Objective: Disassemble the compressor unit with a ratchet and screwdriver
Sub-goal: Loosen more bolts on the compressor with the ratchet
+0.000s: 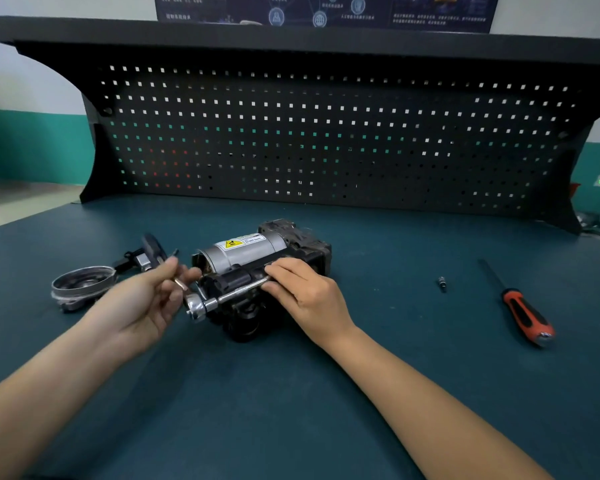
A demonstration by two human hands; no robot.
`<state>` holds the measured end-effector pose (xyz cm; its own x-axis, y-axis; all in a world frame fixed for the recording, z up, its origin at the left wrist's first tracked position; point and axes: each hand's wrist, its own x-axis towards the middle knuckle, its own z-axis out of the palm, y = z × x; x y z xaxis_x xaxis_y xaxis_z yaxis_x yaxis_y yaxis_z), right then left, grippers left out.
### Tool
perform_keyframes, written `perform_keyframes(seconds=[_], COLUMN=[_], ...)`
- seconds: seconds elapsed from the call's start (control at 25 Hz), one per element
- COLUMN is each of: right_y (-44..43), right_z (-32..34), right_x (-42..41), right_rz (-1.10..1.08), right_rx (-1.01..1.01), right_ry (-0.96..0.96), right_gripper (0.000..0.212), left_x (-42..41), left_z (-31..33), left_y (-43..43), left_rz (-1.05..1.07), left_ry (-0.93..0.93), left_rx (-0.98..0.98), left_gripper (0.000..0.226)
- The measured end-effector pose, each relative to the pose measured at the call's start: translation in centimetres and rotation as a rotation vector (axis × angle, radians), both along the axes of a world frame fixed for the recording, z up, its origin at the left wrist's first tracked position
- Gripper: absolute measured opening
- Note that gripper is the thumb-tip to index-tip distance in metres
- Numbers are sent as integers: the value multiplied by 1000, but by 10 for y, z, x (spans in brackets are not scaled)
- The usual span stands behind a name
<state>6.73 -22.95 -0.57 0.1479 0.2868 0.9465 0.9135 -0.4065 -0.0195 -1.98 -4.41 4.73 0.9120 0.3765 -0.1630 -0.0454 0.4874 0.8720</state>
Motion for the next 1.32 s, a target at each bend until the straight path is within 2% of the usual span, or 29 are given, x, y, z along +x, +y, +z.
perform_keyframes(seconds=[0.08, 0.16, 0.24, 0.28, 0.32, 0.36, 0.4, 0.48, 0.52, 0.56, 0.6, 0.64, 0.72, 0.8, 0.84, 0.88, 0.92, 1.0, 1.04, 1.08, 1.12, 1.16, 1.2, 1.32], right_y=[0, -1, -2, -3, -3, -2, -1, 1, 1, 1, 1, 0, -1, -2, -2, -2, -3, -3, -3, -2, -2, -2, -2, -1], right_z=[1, 1, 1, 1, 0, 0, -1, -2, -3, -3, -3, -3, -2, -2, -2, -1, 0, 2, 2, 2, 2, 2, 2, 0], right_x=[1, 0, 0, 0, -1, -2, -2, -3, -4, -4, -4, -3, -3, -2, -2, -2, -1, -1, -1, -1, -1, -2, -2, -3], right_rz=[-22, -56, -68, -71, -72, -76, -90, -151, -180, -195, -194, -183, -150, -116, -102, -93, -87, -73, -73, -80, -85, -87, -89, -120], right_rx=[1, 12, 21, 21, 21, 23, 24, 3, -14, -24, -22, -13, 7, 10, 8, 10, 21, 47, 52, 52, 53, 57, 60, 37], right_ry=[-17, -35, -46, -52, -54, -48, -40, -40, -49, -58, -60, -55, -39, -26, -22, -16, -6, 21, 20, 10, 2, 3, 7, 18], right_gripper=[23, 23, 23, 23, 24, 25, 26, 30, 32, 32, 32, 30, 26, 23, 21, 20, 19, 14, 12, 12, 12, 13, 14, 19], left_x=[-8, -23, -30, -30, -30, -30, -31, -27, -21, -13, -6, -1, 1, -2, -7, -13, -18, -28, -30, -31, -32, -33, -35, -29], left_z=[-3, -4, -8, -13, -19, -21, -20, -14, -10, -6, -4, -1, -4, -10, -12, -12, -12, -12, -14, -16, -18, -20, -18, -10], left_y=[-6, -9, -2, 1, 4, 4, 2, -5, -6, -3, 1, 3, 1, -1, -3, -5, -6, -1, 2, 4, 4, 3, -1, -13], left_rz=[53, 66, -19, -63, -97, -103, -45, 91, 88, 72, 52, 43, 48, 57, 58, 50, 46, 7, -37, -94, -130, -147, -127, 89], left_ry=[-299, -659, -991, -1127, -1166, -1101, -967, -631, -482, -345, -224, -137, -59, -128, -238, -387, -562, -897, -1063, -1160, -1190, -1162, -1082, -621], left_rx=[406, 1135, 1893, 2128, 2201, 2121, 1909, 1250, 895, 591, 370, 215, 50, 125, 272, 510, 845, 1679, 2017, 2245, 2322, 2262, 2072, 1165], left_gripper=[21, 18, 14, 16, 18, 17, 15, 19, 19, 20, 21, 22, 23, 22, 21, 20, 19, 22, 24, 26, 27, 26, 26, 21])
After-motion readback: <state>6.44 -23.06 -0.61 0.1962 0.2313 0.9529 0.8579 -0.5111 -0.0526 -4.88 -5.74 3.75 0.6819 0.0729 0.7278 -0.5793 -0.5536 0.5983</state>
